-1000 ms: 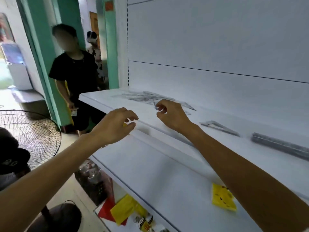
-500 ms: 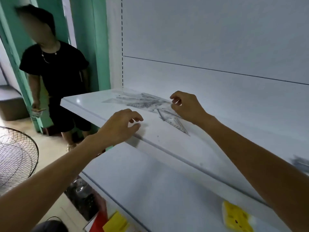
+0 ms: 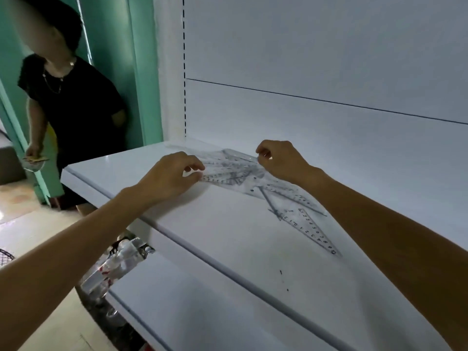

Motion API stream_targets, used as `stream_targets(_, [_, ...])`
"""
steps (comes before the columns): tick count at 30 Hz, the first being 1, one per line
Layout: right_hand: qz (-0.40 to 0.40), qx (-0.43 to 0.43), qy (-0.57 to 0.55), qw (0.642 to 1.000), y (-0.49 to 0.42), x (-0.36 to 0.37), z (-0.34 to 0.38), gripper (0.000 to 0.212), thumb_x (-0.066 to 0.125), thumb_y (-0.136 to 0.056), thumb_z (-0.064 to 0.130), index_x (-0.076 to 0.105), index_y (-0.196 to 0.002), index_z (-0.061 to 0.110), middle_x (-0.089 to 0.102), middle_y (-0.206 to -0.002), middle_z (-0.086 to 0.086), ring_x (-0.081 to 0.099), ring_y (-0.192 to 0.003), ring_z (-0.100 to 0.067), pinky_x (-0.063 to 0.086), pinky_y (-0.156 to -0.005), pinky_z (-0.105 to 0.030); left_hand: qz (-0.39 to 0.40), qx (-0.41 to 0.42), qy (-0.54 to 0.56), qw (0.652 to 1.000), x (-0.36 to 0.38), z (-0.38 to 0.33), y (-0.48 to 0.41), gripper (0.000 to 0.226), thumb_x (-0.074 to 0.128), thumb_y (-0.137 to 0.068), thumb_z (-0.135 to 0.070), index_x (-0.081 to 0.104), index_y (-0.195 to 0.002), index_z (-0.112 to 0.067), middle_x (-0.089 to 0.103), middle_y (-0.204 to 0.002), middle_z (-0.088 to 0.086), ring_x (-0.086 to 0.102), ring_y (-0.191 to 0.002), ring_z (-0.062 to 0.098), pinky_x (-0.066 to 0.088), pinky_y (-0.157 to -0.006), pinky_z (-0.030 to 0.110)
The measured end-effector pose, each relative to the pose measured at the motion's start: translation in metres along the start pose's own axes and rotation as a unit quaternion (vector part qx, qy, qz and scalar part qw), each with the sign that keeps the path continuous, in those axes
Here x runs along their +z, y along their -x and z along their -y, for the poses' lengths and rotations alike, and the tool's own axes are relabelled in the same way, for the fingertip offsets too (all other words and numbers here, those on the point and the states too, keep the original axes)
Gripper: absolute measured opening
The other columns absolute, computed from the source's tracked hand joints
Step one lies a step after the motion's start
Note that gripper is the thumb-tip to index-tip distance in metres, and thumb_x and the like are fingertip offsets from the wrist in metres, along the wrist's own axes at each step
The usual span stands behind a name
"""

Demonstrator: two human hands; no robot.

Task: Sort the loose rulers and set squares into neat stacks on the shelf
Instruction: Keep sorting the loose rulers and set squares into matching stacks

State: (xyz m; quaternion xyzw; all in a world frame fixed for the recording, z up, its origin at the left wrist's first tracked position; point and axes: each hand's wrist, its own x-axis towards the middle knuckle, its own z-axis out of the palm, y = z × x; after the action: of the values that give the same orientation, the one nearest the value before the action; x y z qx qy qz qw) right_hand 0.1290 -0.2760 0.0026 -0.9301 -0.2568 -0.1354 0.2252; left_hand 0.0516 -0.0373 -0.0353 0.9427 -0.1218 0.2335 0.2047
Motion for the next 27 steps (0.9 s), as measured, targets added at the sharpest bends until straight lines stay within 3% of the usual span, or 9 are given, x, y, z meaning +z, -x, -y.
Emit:
stream_targets(4, [0.039, 0.010, 0.020, 0.999, -0.017, 0.030, 0.001, 0.026, 0.051, -0.091, 0.017, 0.059, -0.113, 0.005, 0.063, -0.113, -0.012, 0.058, -0.103, -0.025, 0.046, -0.092, -0.036, 0.042, 0.008, -0.004, 0.999, 0.005, 0.027, -0.028, 0.022, 0.059, -0.087, -0.028, 0.064, -0.106, -0.017, 0.061, -0.104, 0.004, 0.052, -0.089, 0.012, 0.038, -0.081, 0.026])
stream_targets(8, [0.065, 0.047, 0.042, 0.996, -0.042, 0.041, 0.005, 0.033, 0.050, -0.091, 0.020, 0.054, -0.122, 0.008, 0.058, -0.125, -0.010, 0.054, -0.113, -0.024, 0.042, -0.094, -0.030, 0.138, 0.005, -0.025, 0.990, 0.011, 0.044, -0.051, 0.041, 0.051, -0.088, -0.046, 0.055, -0.118, -0.019, 0.058, -0.113, 0.001, 0.052, -0.098, 0.015, 0.042, -0.088, 0.033])
stream_targets(12, [0.118, 0.061, 0.054, 0.990, -0.056, 0.057, 0.010, 0.040, 0.048, -0.092, 0.025, 0.049, -0.130, 0.014, 0.053, -0.133, -0.009, 0.050, -0.119, -0.023, 0.039, -0.099, -0.032, 0.174, 0.042, -0.036, 0.983, 0.015, 0.055, -0.064, 0.044, 0.052, -0.085, -0.053, 0.056, -0.117, -0.023, 0.056, -0.106, -0.005, 0.050, -0.094, 0.013, 0.040, -0.081, 0.029])
stream_targets(17, [0.107, 0.039, 0.095, 0.989, -0.064, 0.062, 0.014, 0.034, 0.053, -0.092, 0.027, 0.058, -0.122, 0.013, 0.061, -0.120, -0.008, 0.056, -0.105, -0.020, 0.039, -0.084, -0.025, 0.188, 0.092, -0.039, 0.977, 0.015, 0.064, -0.072, 0.031, 0.053, -0.089, -0.040, 0.061, -0.109, -0.018, 0.054, -0.103, -0.002, 0.049, -0.089, 0.013, 0.038, -0.077, 0.027])
stream_targets(21, [0.102, 0.053, 0.121, 0.986, -0.064, 0.064, 0.018, 0.042, 0.056, -0.089, 0.033, 0.052, -0.124, 0.009, 0.053, -0.115, -0.009, 0.050, -0.097, -0.022, 0.036, -0.079, -0.027, 0.202, 0.096, -0.015, 0.975, 0.017, 0.068, -0.076, 0.033, 0.057, -0.086, -0.040, 0.058, -0.107, -0.016, 0.048, -0.095, -0.004, 0.049, -0.088, 0.014, 0.036, -0.073, 0.025])
stream_targets(24, [0.073, 0.053, 0.103, 0.991, -0.061, 0.064, 0.024, 0.032, 0.059, -0.088, 0.028, 0.054, -0.112, 0.007, 0.049, -0.100, -0.005, 0.046, -0.086, -0.017, 0.038, -0.076, -0.026, 0.201, 0.111, 0.015, 0.973, 0.017, 0.070, -0.076, 0.032, 0.060, -0.083, -0.041, 0.059, -0.103, -0.016, 0.045, -0.089, -0.006, 0.046, -0.083, 0.011, 0.034, -0.071, 0.023])
stream_targets(27, [0.048, 0.072, 0.062, 0.994, -0.057, 0.061, 0.033, 0.020, 0.059, -0.089, 0.018, 0.052, -0.103, 0.005, 0.058, -0.099, -0.011, 0.049, -0.081, -0.018, 0.040, -0.073, -0.028, 0.179, 0.126, 0.048, 0.975, 0.015, 0.075, -0.074, 0.026, 0.067, -0.077, -0.036, 0.060, -0.097, -0.020, 0.047, -0.090, -0.005, 0.050, -0.082, 0.011, 0.038, -0.069, 0.022])
